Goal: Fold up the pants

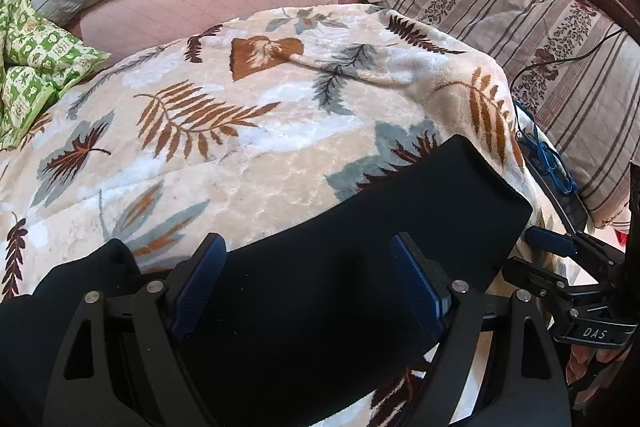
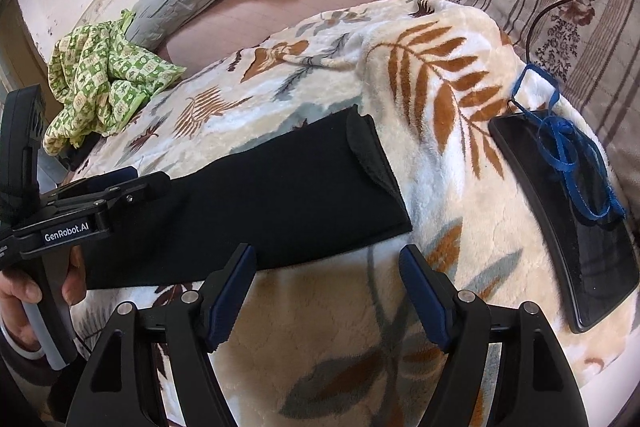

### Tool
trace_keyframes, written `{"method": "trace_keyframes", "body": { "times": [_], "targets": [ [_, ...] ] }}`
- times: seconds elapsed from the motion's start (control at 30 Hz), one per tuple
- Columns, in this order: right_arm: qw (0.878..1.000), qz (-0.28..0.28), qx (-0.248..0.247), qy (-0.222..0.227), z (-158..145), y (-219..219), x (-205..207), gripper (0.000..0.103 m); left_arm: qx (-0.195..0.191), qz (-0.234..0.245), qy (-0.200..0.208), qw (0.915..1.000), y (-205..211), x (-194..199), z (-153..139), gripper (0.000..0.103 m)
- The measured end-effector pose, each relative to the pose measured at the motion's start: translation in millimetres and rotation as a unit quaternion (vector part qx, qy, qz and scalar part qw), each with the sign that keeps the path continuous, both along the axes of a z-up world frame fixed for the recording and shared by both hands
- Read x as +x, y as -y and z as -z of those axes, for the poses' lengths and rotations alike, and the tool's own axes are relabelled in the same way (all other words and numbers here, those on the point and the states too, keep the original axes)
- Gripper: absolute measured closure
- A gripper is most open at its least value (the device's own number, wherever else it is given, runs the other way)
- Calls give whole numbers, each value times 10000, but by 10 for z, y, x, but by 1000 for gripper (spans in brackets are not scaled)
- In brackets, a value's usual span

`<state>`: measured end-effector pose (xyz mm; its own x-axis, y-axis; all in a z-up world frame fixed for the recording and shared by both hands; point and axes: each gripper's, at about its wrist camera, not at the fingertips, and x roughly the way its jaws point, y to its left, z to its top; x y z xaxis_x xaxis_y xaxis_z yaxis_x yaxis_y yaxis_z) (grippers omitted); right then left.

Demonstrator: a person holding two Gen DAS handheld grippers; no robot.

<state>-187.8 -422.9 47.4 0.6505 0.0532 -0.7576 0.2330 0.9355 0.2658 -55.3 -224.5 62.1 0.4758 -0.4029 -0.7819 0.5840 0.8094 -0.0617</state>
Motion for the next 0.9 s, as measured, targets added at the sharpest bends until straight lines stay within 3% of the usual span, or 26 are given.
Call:
{"method": "trace_keyframes", "body": {
  "times": [0.9],
  "targets": [
    [10000, -31, -77, -18, 26, -44, 13, 25, 99, -74, 155, 9998, 8, 4, -26, 18]
  ]
}}
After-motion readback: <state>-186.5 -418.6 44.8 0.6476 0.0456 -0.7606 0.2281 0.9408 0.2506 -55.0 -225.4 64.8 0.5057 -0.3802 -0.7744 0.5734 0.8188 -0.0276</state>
